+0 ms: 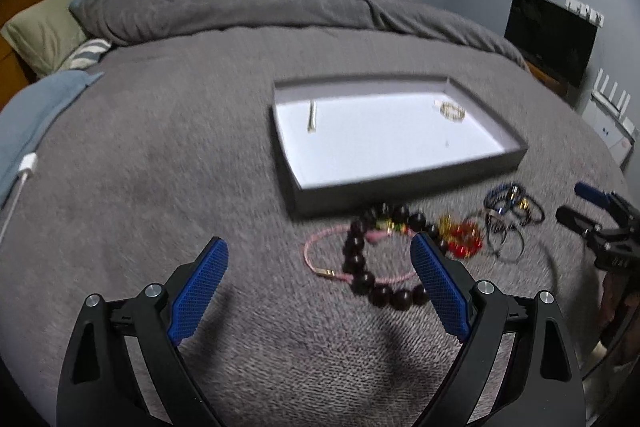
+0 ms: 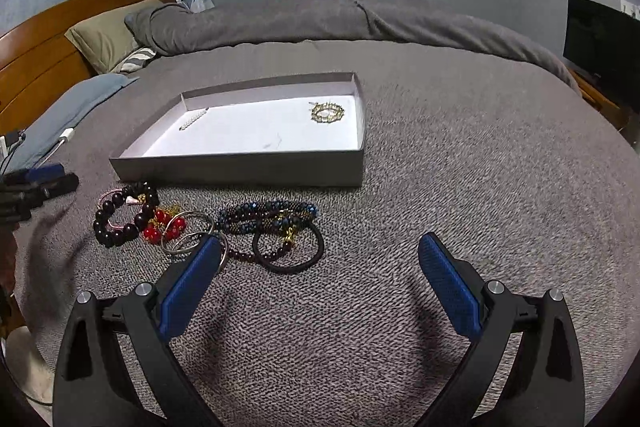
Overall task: Organize jewelry
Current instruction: 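Move both tools back toward the remaining jewelry pile, then grasp the dark bead bracelet with the left tool while the right tool grasps a blue bead bracelet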
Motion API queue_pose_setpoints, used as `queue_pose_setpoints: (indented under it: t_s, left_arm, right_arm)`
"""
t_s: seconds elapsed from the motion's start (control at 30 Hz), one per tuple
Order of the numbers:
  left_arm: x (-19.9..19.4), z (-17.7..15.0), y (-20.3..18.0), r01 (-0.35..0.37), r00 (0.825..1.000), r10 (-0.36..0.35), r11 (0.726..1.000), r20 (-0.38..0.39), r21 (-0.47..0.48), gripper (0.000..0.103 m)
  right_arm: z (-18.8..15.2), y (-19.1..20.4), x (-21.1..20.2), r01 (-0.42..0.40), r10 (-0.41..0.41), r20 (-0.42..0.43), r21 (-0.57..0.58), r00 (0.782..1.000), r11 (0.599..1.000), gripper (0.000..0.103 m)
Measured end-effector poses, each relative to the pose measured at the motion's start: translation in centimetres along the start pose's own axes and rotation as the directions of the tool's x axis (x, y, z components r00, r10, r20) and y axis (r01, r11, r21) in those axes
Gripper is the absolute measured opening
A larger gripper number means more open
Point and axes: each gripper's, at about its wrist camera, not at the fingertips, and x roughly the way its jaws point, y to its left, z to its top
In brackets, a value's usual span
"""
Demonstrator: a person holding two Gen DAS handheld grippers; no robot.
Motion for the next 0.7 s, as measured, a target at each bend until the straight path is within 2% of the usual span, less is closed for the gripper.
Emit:
queue_pose_setpoints:
  t_s: [0.1, 0.3, 0.37, 0.43, 0.7]
  left_arm:
    - [0.9, -0.8, -0.5, 0.025, 0.999, -0.025, 1.000, -0.022, 0.005, 0.092]
    - [1.4, -0.6, -1.7, 0.031, 1.000, -0.031, 0.998, 0.000, 0.048, 0.087]
    - [1.5, -0.3, -2.3, 0.025, 1.000, -0.026, 0.997, 0.006, 0.079, 0.080]
    - [1.9, -0.1, -2.8, 0.037, 0.999, -0.037, 0.995, -0.010, 0.095, 0.063]
    - [3.4, -0.4, -2.9, 0.052, 0.997, -0.047, 0.995, -0.060, 0.088, 0.040]
  right_arm:
    - [-0.3, 0.2, 0.4, 0.003, -0.003, 0.001, -0.009, 1.000, 1.000, 0.097]
    - [-0.9, 0.0, 1.5, 0.005, -0.005, -0.018, -0.010, 1.000, 1.000, 0.097]
    - [-0.9, -0.1, 1.6, -0.003, 0.003, -0.019, -0.003, 1.000, 1.000, 0.097]
    - [-0.8, -0.2, 1.6, -0.009, 0.009, -0.017, -0.003, 1.000, 1.000, 0.095]
    - [-0.7, 0.0, 2.1, -0.022, 0.022, -0.042, -0.005, 0.999, 1.000, 0.066]
